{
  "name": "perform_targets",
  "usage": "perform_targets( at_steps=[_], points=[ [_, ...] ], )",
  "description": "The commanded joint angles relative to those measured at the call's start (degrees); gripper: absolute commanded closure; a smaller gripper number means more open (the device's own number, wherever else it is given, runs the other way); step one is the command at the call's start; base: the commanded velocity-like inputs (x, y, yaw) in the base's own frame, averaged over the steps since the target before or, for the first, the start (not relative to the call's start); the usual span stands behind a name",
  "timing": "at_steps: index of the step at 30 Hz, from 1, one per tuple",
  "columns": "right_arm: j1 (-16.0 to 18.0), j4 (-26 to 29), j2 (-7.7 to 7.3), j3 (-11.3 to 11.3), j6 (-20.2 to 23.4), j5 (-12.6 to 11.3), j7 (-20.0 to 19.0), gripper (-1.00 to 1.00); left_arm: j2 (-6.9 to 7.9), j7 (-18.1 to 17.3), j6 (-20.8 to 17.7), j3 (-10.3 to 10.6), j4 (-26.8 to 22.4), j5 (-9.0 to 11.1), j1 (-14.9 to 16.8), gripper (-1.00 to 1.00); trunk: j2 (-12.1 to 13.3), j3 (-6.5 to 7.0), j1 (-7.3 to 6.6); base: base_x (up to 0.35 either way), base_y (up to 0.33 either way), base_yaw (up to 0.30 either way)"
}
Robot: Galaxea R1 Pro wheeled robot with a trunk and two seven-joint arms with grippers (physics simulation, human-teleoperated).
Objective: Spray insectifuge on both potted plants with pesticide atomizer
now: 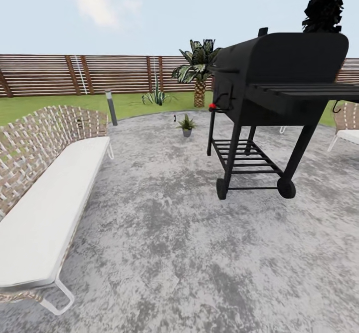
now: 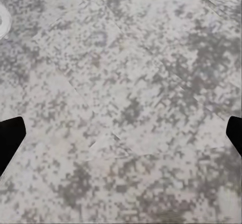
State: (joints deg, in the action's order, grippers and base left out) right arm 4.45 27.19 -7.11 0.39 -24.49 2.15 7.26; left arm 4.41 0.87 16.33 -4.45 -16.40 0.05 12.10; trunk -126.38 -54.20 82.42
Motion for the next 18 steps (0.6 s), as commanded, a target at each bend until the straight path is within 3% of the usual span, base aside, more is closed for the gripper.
perform_targets(
  at_steps=[1, 13, 18],
  points=[
    [0.03, -0.04, 0.0, 0.05, -0.16, 0.23, 0.29, -1.0, -0.03, 0.02, 0.19, -0.13, 0.05, -0.15, 0.03, -1.0, -0.02, -0.05, 0.03, 0.34, 0.0, 0.0],
    [0.03, -0.03, 0.08, 0.05, -0.21, 0.14, 0.3, -1.0, -0.01, 0.01, 0.19, -0.12, 0.06, -0.16, 0.03, -1.0, -0.02, -0.05, 0.03, 0.34, 0.0, 0.0],
    [0.03, 0.03, 0.25, 0.05, -0.21, 0.14, 0.33, -1.0, -0.01, 0.01, 0.19, -0.12, 0.05, -0.14, 0.03, -1.0, -0.02, -0.05, 0.03, 0.34, 0.0, 0.142]
  ],
)
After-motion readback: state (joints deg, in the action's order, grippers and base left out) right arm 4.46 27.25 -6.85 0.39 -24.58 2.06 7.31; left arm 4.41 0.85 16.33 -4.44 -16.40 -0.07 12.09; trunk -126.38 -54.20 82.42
